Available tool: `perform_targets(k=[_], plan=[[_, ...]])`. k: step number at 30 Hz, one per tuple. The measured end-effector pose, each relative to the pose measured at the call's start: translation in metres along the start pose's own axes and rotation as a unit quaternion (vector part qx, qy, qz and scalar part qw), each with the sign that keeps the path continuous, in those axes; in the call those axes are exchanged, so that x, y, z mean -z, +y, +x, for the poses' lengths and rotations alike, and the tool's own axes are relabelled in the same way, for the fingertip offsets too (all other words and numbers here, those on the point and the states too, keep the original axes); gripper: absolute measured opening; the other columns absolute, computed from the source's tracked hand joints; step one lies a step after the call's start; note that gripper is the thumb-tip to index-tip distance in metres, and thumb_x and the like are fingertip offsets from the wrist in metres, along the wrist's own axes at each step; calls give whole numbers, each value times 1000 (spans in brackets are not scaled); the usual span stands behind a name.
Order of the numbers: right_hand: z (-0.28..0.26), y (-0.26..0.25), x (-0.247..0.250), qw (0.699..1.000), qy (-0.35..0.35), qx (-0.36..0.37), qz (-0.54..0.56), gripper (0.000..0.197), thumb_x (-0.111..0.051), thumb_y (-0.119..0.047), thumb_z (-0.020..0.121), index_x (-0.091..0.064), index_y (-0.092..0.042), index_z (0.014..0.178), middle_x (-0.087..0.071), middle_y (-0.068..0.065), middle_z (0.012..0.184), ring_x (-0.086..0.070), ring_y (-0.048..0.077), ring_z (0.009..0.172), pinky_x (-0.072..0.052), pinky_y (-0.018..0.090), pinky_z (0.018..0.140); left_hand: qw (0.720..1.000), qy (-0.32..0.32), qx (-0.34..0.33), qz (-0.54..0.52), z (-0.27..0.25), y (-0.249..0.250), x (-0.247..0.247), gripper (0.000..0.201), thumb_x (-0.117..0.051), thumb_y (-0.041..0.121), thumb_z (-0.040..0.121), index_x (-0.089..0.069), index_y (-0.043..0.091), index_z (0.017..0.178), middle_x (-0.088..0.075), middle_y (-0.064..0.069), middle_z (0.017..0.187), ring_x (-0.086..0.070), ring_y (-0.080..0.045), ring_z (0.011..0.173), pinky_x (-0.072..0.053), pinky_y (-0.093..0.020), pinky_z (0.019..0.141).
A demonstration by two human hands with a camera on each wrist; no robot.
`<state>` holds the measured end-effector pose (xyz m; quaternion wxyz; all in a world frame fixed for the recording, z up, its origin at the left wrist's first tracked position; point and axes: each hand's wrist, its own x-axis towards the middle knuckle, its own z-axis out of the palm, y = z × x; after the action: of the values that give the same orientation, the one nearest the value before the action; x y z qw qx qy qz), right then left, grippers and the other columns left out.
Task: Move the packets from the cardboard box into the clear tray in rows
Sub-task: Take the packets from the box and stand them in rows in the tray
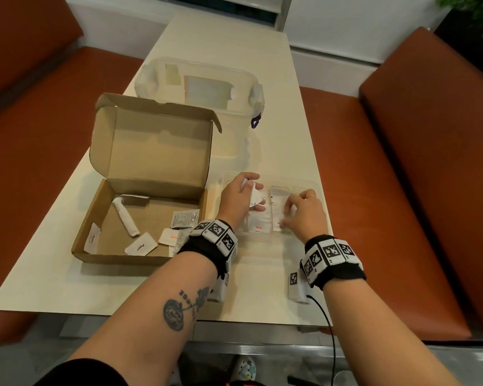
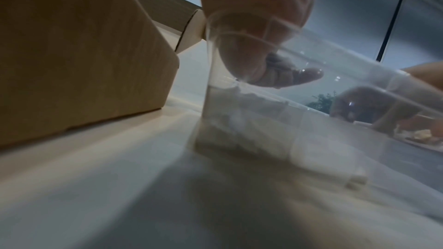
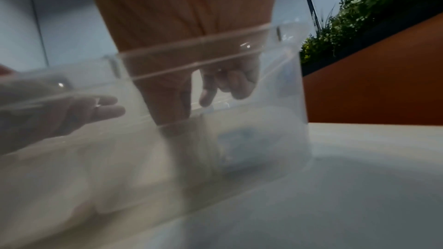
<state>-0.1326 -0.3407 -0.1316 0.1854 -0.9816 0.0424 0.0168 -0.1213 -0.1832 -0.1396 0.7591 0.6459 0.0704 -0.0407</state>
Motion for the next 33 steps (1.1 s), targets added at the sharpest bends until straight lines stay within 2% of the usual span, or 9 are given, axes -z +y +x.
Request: perform_targets(k=[7, 12, 14, 18, 21, 23, 25, 28, 33], plan=[[4, -1, 0, 998, -21, 24, -49, 14, -77, -15, 71, -67, -12, 79, -40, 2, 107, -45, 19, 95, -43, 26, 71, 1000, -12, 3, -7, -1, 1, -1, 22, -39, 11, 102, -60, 13, 105, -64, -10, 98, -64, -23, 65, -57, -26, 56], [5, 0, -2, 999, -16, 16, -44, 15, -77, -18, 73, -65, -13, 79, -42, 2, 106, -45, 16, 89, -42, 26, 70, 1000, -16, -5, 4, -2, 0, -1, 17, -46, 10, 99, -61, 14, 105, -66, -12, 101, -65, -24, 76, -57, -26, 57], [5, -1, -1, 1000, 13, 20, 3, 12, -74, -17, 76, -64, -13, 79, -45, 1, 104, -46, 14, 89, -39, 25, 73, 1000, -17, -4, 2, -1, 0, -1, 15, -51, 8, 96, -62, 14, 105, -65, -11, 102, -66, -25, 77, -59, -27, 58], [3, -16, 6, 978, 37, 39, 201, 13, -66, -28, 85, -64, -15, 84, -62, -4, 87, -54, 8, 80, -37, 16, 67, 1000, -22, 2, 0, -1, -1, -1, 18, -66, 9, 87, -65, 16, 104, -51, -5, 115, -61, -25, 101, -61, -35, 63], [3, -26, 11, 949, 3, 15, 315, 17, -64, -28, 88, -68, -13, 96, -68, -5, 82, -60, 3, 77, -41, 9, 66, 999, -40, -2, 29, -2, -1, 0, 18, -65, 18, 90, -62, 19, 108, -48, -2, 115, -66, -20, 75, -59, -31, 57], [4, -27, 10, 939, -17, 3, 344, 16, -65, -21, 87, -70, -8, 95, -69, -3, 79, -61, 2, 73, -42, 4, 62, 998, -43, 0, 34, -2, 0, 1, 22, -61, 22, 93, -58, 21, 115, -53, -1, 103, -61, -14, 52, -53, -27, 47], [3, -27, 8, 934, -13, -2, 357, 12, -68, -15, 84, -71, -5, 89, -67, -2, 75, -59, 0, 67, -41, 2, 59, 998, -53, 7, 28, -1, 0, 0, 30, -56, 25, 96, -51, 20, 125, -58, -5, 87, -55, -14, 45, -45, -24, 40], [2, -26, 7, 925, 3, -19, 379, 7, -69, -11, 82, -70, -5, 82, -66, -1, 71, -54, 1, 62, -41, 8, 58, 998, -62, 16, 23, -1, 0, -1, 32, -51, 26, 98, -46, 21, 130, -59, -9, 81, -54, -19, 46, -45, -24, 40], [2, -29, 10, 921, -4, -20, 390, 15, -61, -18, 89, -69, -6, 83, -62, -5, 66, -48, -6, 45, -36, 10, 50, 998, -54, 10, 38, 1, -3, -1, 33, -58, 21, 94, -52, 24, 126, -53, -11, 105, -56, -16, 65, -49, -24, 48]])
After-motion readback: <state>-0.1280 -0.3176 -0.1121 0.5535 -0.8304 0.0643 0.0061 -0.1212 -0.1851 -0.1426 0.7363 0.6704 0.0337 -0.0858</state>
